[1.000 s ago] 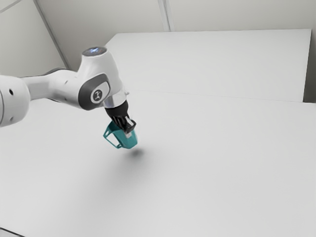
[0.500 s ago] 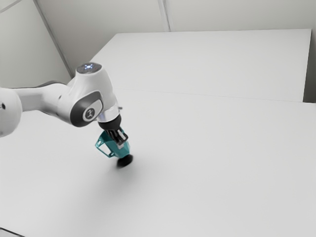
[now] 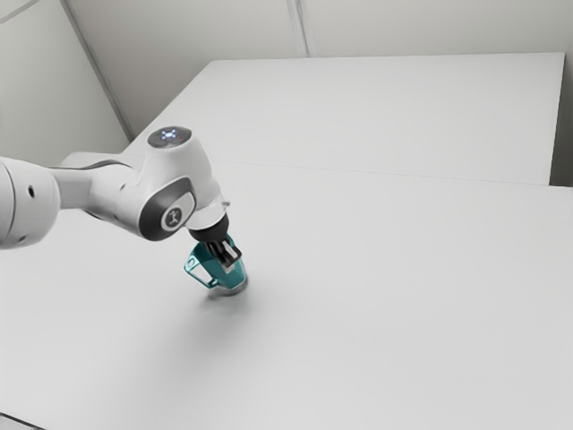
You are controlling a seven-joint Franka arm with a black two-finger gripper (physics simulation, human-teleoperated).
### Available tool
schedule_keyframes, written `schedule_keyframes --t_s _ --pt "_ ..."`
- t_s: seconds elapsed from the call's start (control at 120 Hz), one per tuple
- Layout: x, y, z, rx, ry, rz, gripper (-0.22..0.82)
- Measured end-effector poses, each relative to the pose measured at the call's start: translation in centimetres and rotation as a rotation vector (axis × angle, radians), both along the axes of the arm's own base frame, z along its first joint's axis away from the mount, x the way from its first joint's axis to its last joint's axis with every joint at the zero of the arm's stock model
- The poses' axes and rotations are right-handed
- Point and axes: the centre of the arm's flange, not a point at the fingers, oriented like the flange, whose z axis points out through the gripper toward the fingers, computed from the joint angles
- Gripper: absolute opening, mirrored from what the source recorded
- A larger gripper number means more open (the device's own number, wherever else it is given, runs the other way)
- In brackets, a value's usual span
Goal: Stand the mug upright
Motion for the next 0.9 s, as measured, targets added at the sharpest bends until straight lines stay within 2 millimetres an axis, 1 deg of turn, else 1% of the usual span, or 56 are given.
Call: schedule_keyframes --t_s 0.242,0.267,0.4,0.467,0.533,0.6,0.758,0.833,0.9 --pt "0.1 0.0 -0.7 -0.002 0.006 0.001 -0.17" --pt "0.1 0.1 -0.8 -0.001 0.007 0.001 -0.14" --pt "0.1 0.1 -0.5 0.003 0.004 -0.001 0.17" --pt "0.1 0.1 -0.2 0.004 -0.001 -0.001 0.28" --pt "0.0 0.2 0.6 0.005 -0.011 -0.001 0.37" --pt "-0.2 0.2 1.4 0.006 -0.021 -0.001 0.43" --pt "-0.7 -0.2 3.7 0.010 -0.042 -0.008 0.52" --pt "-0.8 -0.5 5.7 0.008 -0.065 -0.009 0.55" --pt "-0.6 -1.0 8.0 0.005 -0.099 -0.015 0.56"
